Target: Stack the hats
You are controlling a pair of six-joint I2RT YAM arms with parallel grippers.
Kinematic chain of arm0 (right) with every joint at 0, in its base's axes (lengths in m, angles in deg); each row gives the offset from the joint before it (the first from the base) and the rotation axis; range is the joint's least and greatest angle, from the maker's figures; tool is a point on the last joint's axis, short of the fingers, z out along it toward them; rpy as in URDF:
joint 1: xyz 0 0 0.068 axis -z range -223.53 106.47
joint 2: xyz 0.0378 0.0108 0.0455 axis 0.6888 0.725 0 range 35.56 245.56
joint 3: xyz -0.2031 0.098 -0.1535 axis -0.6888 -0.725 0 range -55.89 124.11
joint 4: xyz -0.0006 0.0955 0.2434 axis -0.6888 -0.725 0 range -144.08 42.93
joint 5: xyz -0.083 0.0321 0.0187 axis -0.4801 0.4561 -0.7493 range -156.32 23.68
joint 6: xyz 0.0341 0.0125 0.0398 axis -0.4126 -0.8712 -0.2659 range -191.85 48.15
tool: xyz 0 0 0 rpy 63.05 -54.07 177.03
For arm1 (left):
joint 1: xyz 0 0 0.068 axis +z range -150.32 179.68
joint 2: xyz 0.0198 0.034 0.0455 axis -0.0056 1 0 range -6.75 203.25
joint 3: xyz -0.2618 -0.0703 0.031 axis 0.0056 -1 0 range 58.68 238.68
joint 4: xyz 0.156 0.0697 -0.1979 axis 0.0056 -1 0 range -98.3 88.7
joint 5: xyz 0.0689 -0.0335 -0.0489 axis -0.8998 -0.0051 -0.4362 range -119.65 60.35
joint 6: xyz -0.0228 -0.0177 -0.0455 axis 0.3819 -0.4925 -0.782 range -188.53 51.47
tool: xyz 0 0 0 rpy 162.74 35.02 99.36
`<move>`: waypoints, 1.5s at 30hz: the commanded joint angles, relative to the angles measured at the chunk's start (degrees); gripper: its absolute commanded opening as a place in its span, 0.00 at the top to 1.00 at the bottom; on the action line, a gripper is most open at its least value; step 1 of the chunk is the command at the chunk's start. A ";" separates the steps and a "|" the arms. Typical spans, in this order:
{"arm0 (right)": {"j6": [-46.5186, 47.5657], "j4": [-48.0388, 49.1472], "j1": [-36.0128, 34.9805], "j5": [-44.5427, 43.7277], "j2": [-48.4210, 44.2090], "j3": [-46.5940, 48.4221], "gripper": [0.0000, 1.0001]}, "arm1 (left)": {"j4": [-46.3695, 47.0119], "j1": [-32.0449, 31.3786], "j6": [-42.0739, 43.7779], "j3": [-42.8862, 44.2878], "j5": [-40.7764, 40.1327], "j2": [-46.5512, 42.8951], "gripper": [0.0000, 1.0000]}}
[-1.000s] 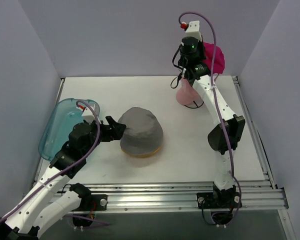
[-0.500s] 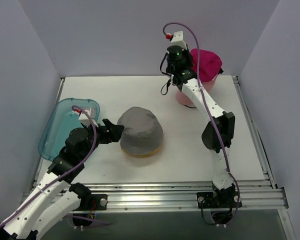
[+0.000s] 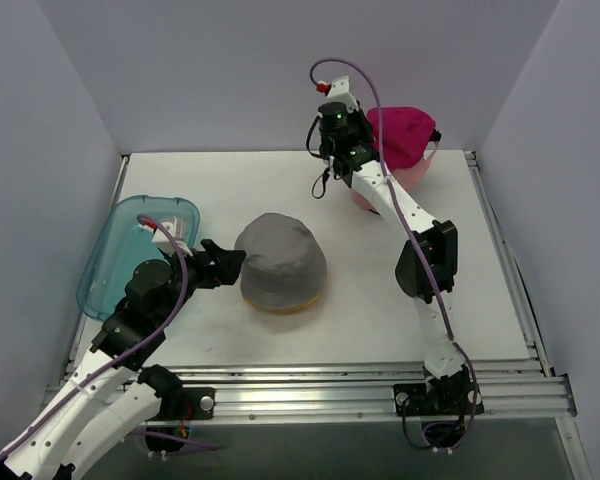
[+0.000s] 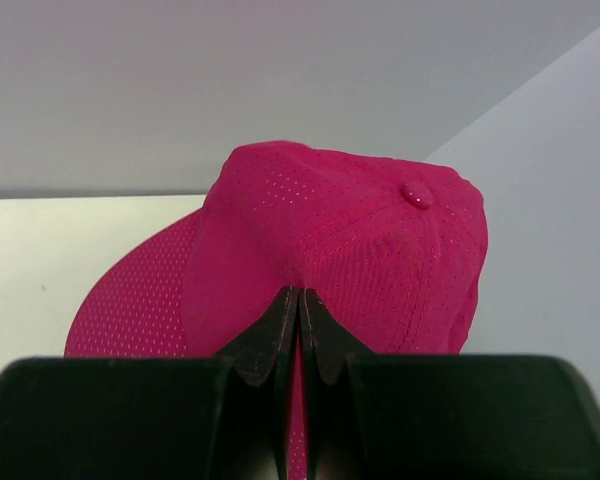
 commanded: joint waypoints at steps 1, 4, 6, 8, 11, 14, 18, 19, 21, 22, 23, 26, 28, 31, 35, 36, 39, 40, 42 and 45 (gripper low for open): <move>-1.77 0.19 -0.03 -2.55 -0.46 -0.32 1.00 | 1.88 -0.41 0.45 -0.04 -0.93 -0.57 0.06; -3.52 -1.73 0.32 -2.12 -0.29 -0.41 1.00 | 1.79 -0.41 0.37 -0.04 -1.02 -0.74 0.06; -4.58 -3.14 0.33 -1.50 -0.29 0.38 0.98 | 1.87 -0.41 0.37 -0.04 -1.20 -0.74 0.06; -5.82 -3.59 0.41 -0.62 -0.64 0.65 0.89 | 1.88 -0.41 0.45 0.04 -1.11 -0.57 0.06; -8.00 -4.73 0.67 2.36 -2.31 0.91 0.77 | 1.88 -0.41 0.45 -0.04 -0.94 -0.31 0.06; -11.25 -6.40 1.55 6.84 -4.06 1.44 0.70 | 2.14 -0.41 0.28 -0.57 -0.93 -0.48 0.06; -12.76 -7.02 2.52 8.70 -6.26 1.53 0.65 | 1.88 -0.49 0.28 -0.48 -1.11 -0.48 0.06; -13.11 -7.19 2.70 8.78 -6.70 1.53 0.64 | 1.88 -0.41 0.28 -0.48 -1.11 -0.57 0.06; -14.86 -7.72 3.57 10.10 -7.93 1.44 0.62 | 1.79 -0.41 0.28 -0.57 -1.28 -0.83 0.06; -15.74 -7.98 4.19 11.06 -8.54 1.18 0.62 | 1.70 -0.41 0.28 -0.48 -1.20 -0.92 0.06; -16.71 -8.16 4.80 12.03 -9.07 0.83 0.62 | 1.61 -0.41 0.28 -0.66 -1.20 -1.18 0.06; -18.74 -7.72 7.09 14.50 -10.75 -0.49 0.62 | 1.61 -0.41 0.28 -0.66 -1.20 -1.53 0.06; -20.05 -8.77 8.75 14.24 -10.83 -0.41 0.62 | 1.52 -0.41 0.28 -0.66 -1.28 -1.71 0.06; -24.00 -9.22 11.21 13.79 -11.80 -2.07 0.62 | 1.44 -0.49 0.37 -0.75 -1.20 -1.97 0.06; -30.67 -6.67 15.87 15.28 -13.82 -6.20 0.63 | 1.52 -0.58 0.45 -0.75 -1.02 -2.06 0.06; -31.56 -6.76 16.58 15.81 -13.82 -6.38 0.64 | 1.44 -0.50 0.63 -0.75 -0.85 -2.06 0.06; -35.08 -7.20 19.12 18.09 -13.21 -6.47 0.63 | 1.35 -0.58 0.98 -0.22 0.12 -1.89 0.06; -35.44 -7.20 19.48 18.97 -13.03 -6.56 0.63 | 1.52 -0.58 0.98 0.04 0.21 -1.71 0.06; -35.79 -7.02 20.27 19.94 -12.33 -6.56 0.64 | 1.09 -0.67 1.25 0.92 0.30 -0.84 0.06; -36.05 -6.67 20.71 20.82 -11.63 -6.82 0.64 | -0.14 -0.58 0.98 6.09 1.61 2.59 0.06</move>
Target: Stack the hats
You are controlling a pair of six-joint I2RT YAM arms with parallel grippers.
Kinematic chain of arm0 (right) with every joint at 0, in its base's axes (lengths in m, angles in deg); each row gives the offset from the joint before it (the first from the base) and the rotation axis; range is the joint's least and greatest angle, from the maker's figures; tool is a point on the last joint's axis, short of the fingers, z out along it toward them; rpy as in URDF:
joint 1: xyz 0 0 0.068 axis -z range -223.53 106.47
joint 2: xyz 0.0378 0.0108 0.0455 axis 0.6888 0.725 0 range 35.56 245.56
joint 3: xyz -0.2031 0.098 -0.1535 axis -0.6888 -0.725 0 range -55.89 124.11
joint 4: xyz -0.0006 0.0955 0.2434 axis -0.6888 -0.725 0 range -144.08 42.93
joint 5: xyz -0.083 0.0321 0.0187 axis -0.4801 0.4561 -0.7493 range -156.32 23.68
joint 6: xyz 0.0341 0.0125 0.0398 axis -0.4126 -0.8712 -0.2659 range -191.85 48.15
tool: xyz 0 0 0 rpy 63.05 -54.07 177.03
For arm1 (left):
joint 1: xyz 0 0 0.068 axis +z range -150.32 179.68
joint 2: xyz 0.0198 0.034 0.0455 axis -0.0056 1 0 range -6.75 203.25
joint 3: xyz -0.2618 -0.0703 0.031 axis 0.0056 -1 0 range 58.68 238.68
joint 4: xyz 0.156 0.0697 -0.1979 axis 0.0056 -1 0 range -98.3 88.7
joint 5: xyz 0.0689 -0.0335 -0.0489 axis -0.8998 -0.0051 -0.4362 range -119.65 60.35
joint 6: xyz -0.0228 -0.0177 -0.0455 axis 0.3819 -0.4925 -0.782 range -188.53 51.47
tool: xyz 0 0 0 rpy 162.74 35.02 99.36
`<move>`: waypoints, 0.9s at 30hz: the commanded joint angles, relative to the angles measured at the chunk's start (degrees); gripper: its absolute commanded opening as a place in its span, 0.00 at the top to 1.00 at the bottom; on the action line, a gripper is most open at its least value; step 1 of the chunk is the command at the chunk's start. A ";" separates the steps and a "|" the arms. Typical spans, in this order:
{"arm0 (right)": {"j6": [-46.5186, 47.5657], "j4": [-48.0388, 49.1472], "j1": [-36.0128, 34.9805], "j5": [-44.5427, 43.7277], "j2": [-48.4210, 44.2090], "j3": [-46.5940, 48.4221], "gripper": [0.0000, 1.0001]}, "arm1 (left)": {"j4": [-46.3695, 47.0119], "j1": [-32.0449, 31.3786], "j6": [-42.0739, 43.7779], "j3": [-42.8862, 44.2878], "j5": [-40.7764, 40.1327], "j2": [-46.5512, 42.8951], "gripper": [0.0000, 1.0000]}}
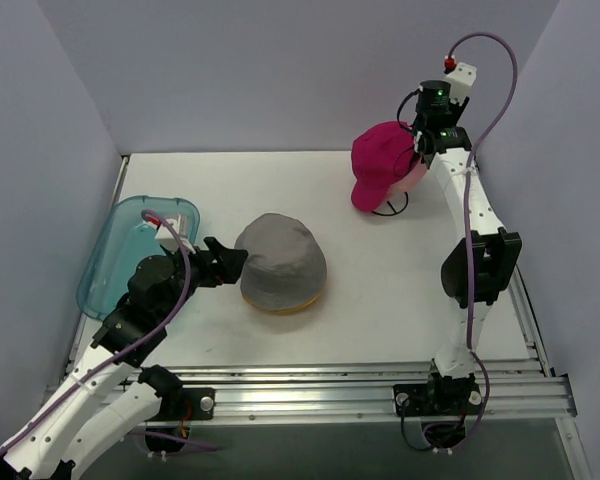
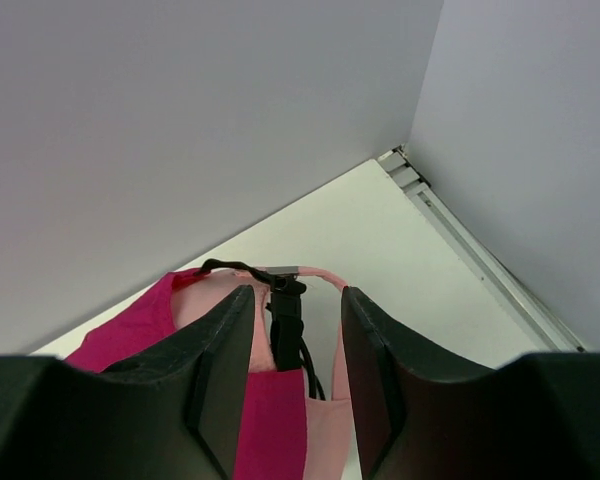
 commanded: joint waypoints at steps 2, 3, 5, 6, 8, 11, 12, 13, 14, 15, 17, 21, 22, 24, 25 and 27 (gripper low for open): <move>-2.74 1.92 0.24 2.53 -0.22 -0.59 0.64 | -0.45 -0.30 1.18 11.89 2.23 6.89 0.06; -3.27 2.01 0.50 3.40 -0.39 -1.03 0.64 | -1.33 -0.39 1.27 14.11 2.66 8.56 0.06; -3.54 3.49 0.76 5.16 -1.87 -4.35 0.64 | -2.56 -0.30 1.97 20.50 3.46 13.74 0.06; -3.45 4.03 0.68 6.82 -2.58 -5.68 0.63 | -3.35 -0.47 2.41 22.72 4.07 15.15 0.06; -3.62 3.25 0.33 9.38 -3.99 -6.66 0.63 | -6.85 -0.48 3.89 27.03 3.38 18.76 0.06; -3.45 -0.35 -2.29 11.41 -6.44 -6.40 0.61 | -10.55 -0.48 5.39 33.28 -0.05 20.88 0.06; -2.84 -1.06 -3.44 11.32 -7.24 -7.01 0.59 | -11.26 -0.39 5.83 35.12 -0.58 20.97 0.06; -2.14 -1.76 -4.76 10.89 -8.20 -7.71 0.54 | -11.70 -0.47 6.45 35.83 -1.45 21.05 0.06; -1.09 -1.51 -7.73 9.49 -11.08 -9.11 0.53 | -12.14 -0.48 8.28 36.45 -2.94 21.14 0.06; -0.90 -0.20 -9.15 9.22 -12.77 -11.38 0.50 | -13.71 -0.48 8.73 36.98 -4.17 20.97 0.06; -1.34 2.78 -11.44 9.82 -18.11 -19.12 0.46 | -15.30 -0.39 8.65 37.33 -4.80 20.01 0.06; -2.48 5.26 -19.60 7.20 -25.43 -29.32 0.36 | -16.10 -0.48 5.67 35.76 -0.41 16.14 0.06; -2.48 5.09 -21.19 5.71 -26.48 -31.08 0.34 | -16.45 -0.48 5.58 35.32 -0.23 14.48 0.06; -2.31 3.25 -23.66 2.73 -28.69 -32.06 0.33 | -18.73 -0.48 6.01 34.87 -1.28 12.89 0.06; -2.65 2.63 -25.15 2.97 -29.65 -32.67 0.32 | -19.61 -0.56 6.19 34.79 -1.46 11.75 0.06; -3.36 3.24 -26.04 6.20 -33.34 -37.14 0.32 | -21.46 -0.39 6.54 34.08 -0.85 10.86 0.06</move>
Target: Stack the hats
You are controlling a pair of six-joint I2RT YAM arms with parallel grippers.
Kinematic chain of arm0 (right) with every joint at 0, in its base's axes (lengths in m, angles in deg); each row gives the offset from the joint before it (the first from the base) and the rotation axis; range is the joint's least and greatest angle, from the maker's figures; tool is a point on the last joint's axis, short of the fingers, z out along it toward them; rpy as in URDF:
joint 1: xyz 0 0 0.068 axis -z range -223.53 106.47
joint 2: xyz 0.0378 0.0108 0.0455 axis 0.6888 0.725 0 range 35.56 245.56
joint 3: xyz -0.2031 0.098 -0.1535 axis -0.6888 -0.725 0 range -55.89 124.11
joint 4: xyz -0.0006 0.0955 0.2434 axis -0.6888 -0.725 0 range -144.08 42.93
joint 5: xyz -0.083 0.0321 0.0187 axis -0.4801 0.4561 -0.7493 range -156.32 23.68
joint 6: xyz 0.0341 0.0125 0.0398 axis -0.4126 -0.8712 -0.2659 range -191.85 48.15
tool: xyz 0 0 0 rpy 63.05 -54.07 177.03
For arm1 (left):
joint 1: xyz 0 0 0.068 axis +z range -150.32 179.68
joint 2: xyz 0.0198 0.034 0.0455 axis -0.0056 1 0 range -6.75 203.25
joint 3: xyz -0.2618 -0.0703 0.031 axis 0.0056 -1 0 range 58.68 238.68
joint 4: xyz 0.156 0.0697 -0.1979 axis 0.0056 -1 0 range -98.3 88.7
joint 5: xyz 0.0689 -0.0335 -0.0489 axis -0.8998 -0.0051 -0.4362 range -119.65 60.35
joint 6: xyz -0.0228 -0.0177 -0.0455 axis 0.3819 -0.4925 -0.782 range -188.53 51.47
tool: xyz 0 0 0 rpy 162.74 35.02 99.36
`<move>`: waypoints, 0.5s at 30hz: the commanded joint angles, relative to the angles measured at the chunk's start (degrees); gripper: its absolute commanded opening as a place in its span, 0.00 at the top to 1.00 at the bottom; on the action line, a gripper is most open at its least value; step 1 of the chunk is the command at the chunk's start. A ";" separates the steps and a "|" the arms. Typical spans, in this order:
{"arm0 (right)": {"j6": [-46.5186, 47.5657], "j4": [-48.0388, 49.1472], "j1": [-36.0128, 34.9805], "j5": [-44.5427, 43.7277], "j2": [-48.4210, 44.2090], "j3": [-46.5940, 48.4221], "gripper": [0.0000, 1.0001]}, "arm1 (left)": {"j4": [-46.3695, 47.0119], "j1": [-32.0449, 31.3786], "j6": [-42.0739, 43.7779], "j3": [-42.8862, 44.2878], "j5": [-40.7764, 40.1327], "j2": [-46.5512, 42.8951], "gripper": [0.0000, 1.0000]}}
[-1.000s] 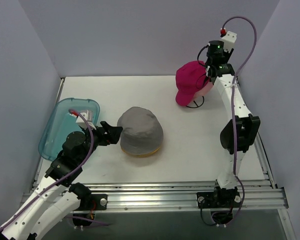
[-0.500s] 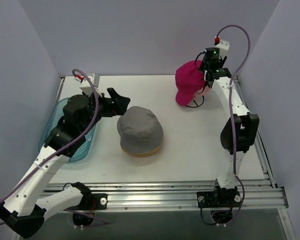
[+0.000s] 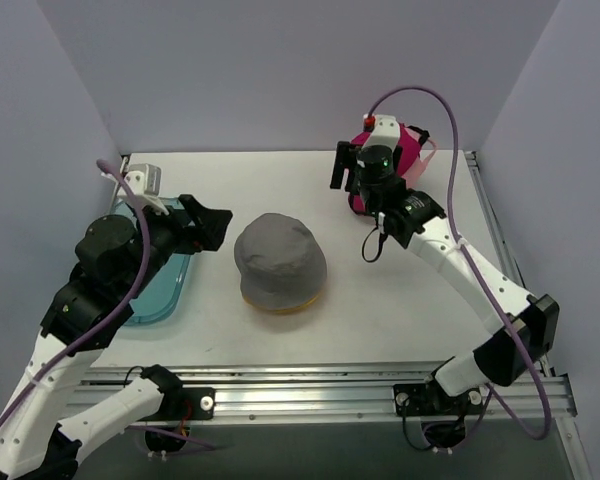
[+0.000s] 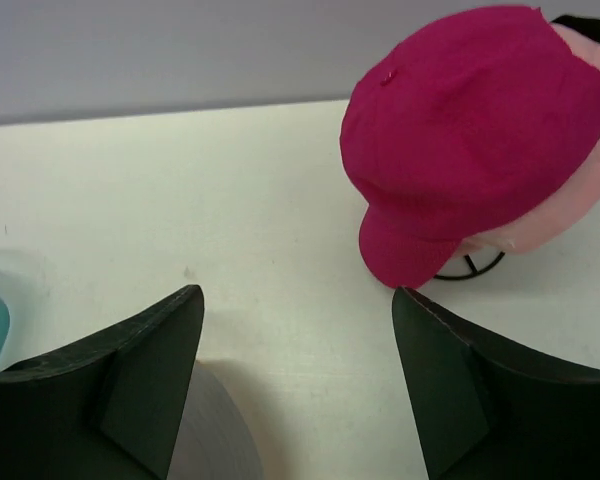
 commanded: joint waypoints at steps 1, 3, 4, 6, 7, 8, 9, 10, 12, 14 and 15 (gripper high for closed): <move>-1.44 0.55 -1.66 0.23 -5.56 -5.74 0.27 | -3.17 -0.15 0.81 -1.17 1.44 -2.90 0.06; -1.70 0.82 -3.78 2.95 -8.91 -10.75 0.22 | -1.68 -0.06 1.43 -3.62 3.55 -3.70 0.06; -1.88 1.34 -5.01 3.40 -10.31 -12.68 0.16 | -0.89 -0.06 1.78 -4.42 5.21 -4.23 0.06; -3.45 3.27 -9.14 3.58 -14.79 -18.73 0.14 | 0.70 0.38 2.22 -4.96 5.15 -3.62 0.06; -4.24 4.24 -10.11 4.19 -16.46 -20.68 0.13 | 0.35 0.55 2.05 -4.43 4.45 -2.05 0.06; -5.73 4.42 -12.38 4.29 -19.09 -22.44 0.13 | -0.87 0.82 1.87 -3.56 4.61 -0.90 0.06; -6.35 4.51 -13.44 4.03 -20.24 -25.77 0.13 | -1.49 1.08 1.87 -2.68 4.88 0.24 0.06; -6.97 4.60 -14.59 4.37 -21.21 -27.19 0.13 | -2.20 1.61 1.87 -0.84 5.14 2.34 0.06; -8.82 7.40 -17.05 5.69 -23.59 -31.83 0.14 | -3.70 2.40 1.78 1.01 5.49 4.72 0.06; -9.34 14.94 -18.98 12.44 -26.22 -36.32 0.14 | -2.82 4.33 1.87 1.20 7.33 5.87 0.06; -9.87 16.88 -19.86 13.42 -26.75 -39.22 0.11 | -2.73 5.64 2.05 1.37 8.30 7.35 0.06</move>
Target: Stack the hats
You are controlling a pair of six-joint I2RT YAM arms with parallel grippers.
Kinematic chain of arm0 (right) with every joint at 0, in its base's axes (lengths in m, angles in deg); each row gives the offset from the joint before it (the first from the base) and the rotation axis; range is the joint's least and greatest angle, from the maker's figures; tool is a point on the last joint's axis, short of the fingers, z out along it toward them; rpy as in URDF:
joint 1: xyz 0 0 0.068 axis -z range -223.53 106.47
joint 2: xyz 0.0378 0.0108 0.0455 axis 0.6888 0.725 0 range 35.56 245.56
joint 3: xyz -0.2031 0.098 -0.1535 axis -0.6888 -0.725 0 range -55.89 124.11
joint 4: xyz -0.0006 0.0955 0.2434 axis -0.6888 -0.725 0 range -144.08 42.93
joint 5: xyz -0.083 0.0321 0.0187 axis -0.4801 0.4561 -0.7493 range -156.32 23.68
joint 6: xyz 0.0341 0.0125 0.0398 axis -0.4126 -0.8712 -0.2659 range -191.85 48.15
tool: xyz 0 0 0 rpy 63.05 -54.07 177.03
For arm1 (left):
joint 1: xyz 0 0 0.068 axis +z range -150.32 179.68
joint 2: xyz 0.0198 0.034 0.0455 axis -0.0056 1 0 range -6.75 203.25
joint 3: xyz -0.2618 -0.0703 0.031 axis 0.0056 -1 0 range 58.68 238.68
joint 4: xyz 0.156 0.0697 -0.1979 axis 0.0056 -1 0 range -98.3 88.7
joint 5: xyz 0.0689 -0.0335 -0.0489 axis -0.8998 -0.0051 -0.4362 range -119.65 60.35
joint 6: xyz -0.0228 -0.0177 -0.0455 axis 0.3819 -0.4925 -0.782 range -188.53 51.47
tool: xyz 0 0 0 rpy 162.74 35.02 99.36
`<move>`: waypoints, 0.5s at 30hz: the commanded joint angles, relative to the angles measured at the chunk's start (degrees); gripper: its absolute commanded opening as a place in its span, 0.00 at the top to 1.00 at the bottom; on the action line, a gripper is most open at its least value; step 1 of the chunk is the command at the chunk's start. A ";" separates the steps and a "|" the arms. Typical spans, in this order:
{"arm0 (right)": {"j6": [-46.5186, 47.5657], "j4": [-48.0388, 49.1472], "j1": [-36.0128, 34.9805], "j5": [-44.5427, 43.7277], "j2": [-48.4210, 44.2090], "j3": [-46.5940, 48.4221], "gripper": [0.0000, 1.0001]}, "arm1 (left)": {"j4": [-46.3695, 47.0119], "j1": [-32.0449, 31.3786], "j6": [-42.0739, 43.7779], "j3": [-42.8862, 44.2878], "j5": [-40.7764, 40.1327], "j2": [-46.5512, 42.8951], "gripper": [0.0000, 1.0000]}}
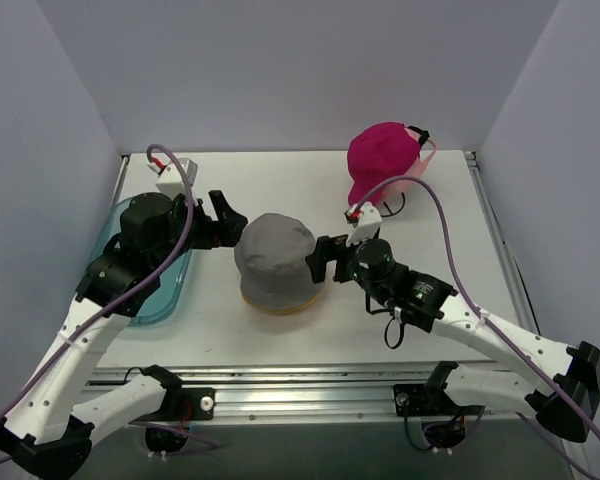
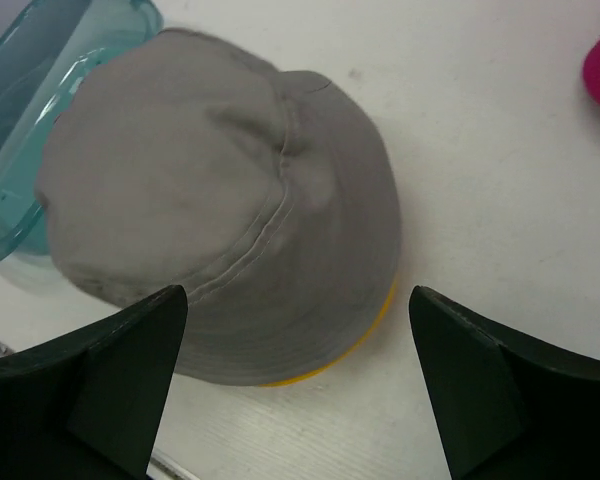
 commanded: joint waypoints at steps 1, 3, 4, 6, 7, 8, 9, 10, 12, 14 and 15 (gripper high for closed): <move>-3.21 11.10 -3.21 5.49 -2.50 -5.74 0.10 | -0.67 7.01 0.32 3.84 3.97 2.14 0.06; -2.51 9.03 -7.78 2.44 -1.45 -5.57 0.09 | -1.12 12.74 -0.21 4.37 11.86 4.94 0.06; -2.33 7.53 -9.27 -0.10 0.12 -4.09 0.08 | -0.94 17.81 -0.82 3.85 14.68 5.48 0.06; -1.98 4.20 -13.04 -5.39 1.89 -2.67 0.07 | -0.42 21.28 -1.35 2.45 19.60 6.10 0.06; -1.89 3.57 -13.94 -6.27 3.38 -1.71 0.07 | 0.45 22.34 -1.53 1.57 19.98 6.02 0.06; -1.81 3.21 -14.73 -7.15 3.91 -1.61 0.07 | 0.99 23.04 -1.53 -0.88 20.07 5.67 0.06; -1.54 3.56 -15.78 -7.86 4.44 -1.61 0.06 | 1.69 23.14 -1.53 -2.12 19.64 4.97 0.06; -1.37 3.73 -16.14 -8.13 5.75 -1.70 0.06 | 3.09 23.14 -1.70 -3.35 19.54 4.70 0.06; -1.71 2.78 -16.93 -12.05 7.34 -1.00 0.06 | 3.97 23.14 -2.14 -5.82 19.28 3.48 0.06; -2.68 1.81 -17.98 -15.06 10.06 0.49 0.06 | 5.56 23.14 -3.02 -7.22 18.67 2.51 0.06; -2.94 0.84 -18.16 -16.29 10.77 0.93 0.06 | 6.00 23.14 -3.37 -8.36 18.32 1.20 0.06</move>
